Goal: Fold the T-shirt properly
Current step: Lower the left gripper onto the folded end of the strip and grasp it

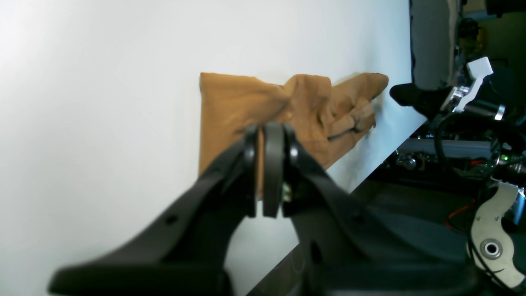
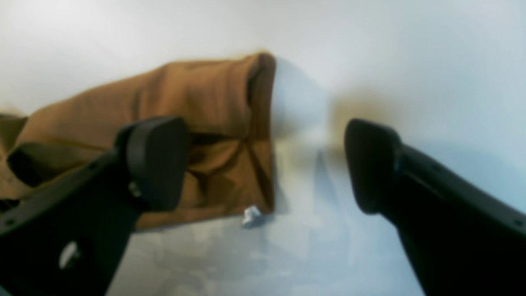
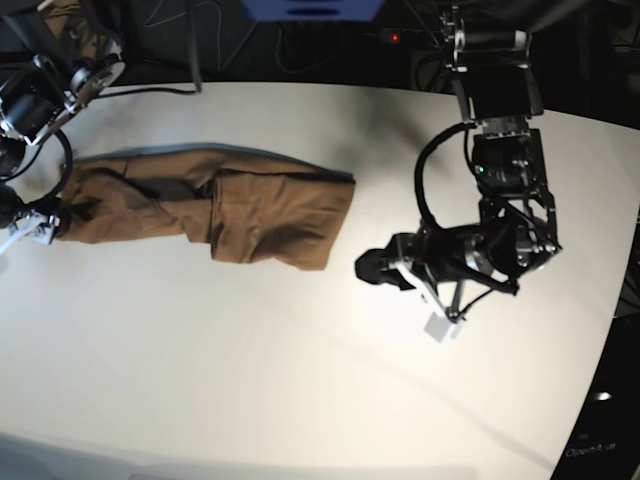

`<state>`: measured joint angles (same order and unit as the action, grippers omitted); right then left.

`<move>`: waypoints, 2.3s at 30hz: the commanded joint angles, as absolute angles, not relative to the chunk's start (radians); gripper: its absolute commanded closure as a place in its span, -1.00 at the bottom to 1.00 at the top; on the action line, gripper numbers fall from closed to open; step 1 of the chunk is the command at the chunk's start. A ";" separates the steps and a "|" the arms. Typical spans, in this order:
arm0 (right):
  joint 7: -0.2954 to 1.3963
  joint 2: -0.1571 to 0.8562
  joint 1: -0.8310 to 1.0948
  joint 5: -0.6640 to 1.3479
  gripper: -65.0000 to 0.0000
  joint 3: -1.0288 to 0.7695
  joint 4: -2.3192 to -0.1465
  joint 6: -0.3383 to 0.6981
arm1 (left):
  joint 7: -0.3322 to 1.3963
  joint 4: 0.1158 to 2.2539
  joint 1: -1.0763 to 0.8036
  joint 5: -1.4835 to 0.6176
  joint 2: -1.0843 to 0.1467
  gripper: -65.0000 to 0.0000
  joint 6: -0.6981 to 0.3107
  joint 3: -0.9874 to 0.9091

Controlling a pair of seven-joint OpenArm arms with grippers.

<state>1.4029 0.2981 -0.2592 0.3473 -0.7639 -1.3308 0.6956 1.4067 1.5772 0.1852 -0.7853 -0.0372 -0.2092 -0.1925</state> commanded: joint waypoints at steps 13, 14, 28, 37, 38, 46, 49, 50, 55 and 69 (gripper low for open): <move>1.354 0.321 -0.245 0.357 -0.82 -0.757 -1.175 0.698 | 1.396 1.590 0.213 -0.809 -0.039 0.93 -0.213 -0.194; 1.354 0.320 -0.245 0.357 -0.82 -0.757 -1.175 0.698 | 1.396 1.590 0.213 -0.809 -0.039 0.93 -0.213 -0.194; 1.363 0.246 -0.246 0.355 -0.76 -0.756 -1.173 0.698 | 1.396 1.587 0.228 -0.808 -0.036 0.93 -0.211 -0.194; 1.363 0.234 -0.245 0.355 -0.24 -0.756 -1.173 0.698 | 1.396 1.587 0.240 -0.808 -0.041 0.93 -0.211 -0.194; 1.363 0.234 -0.245 0.355 -0.19 -0.756 -1.173 0.698 | 1.396 1.587 0.240 -0.808 -0.041 0.93 -0.211 -0.194; 1.363 0.237 -0.245 0.352 0.53 -0.754 -1.176 0.698 | 1.396 1.587 0.240 -0.808 -0.033 0.93 -0.211 -0.194; 1.363 0.240 -0.245 0.352 0.77 -0.754 -1.178 0.698 | 1.396 1.587 0.242 -0.808 -0.004 0.93 -0.211 -0.194; 1.363 0.240 -0.245 0.352 0.79 -0.754 -1.178 0.698 | 1.396 1.587 0.243 -0.809 0.005 0.93 -0.211 -0.194; 1.363 0.240 -0.245 0.352 0.82 -0.753 -1.178 0.698 | 1.396 1.586 0.272 -0.806 0.074 0.93 -0.211 -0.185; 1.359 0.239 -0.249 0.351 0.82 -0.725 -1.178 0.698 | 1.357 1.405 0.271 -0.728 0.097 0.93 0.028 -0.047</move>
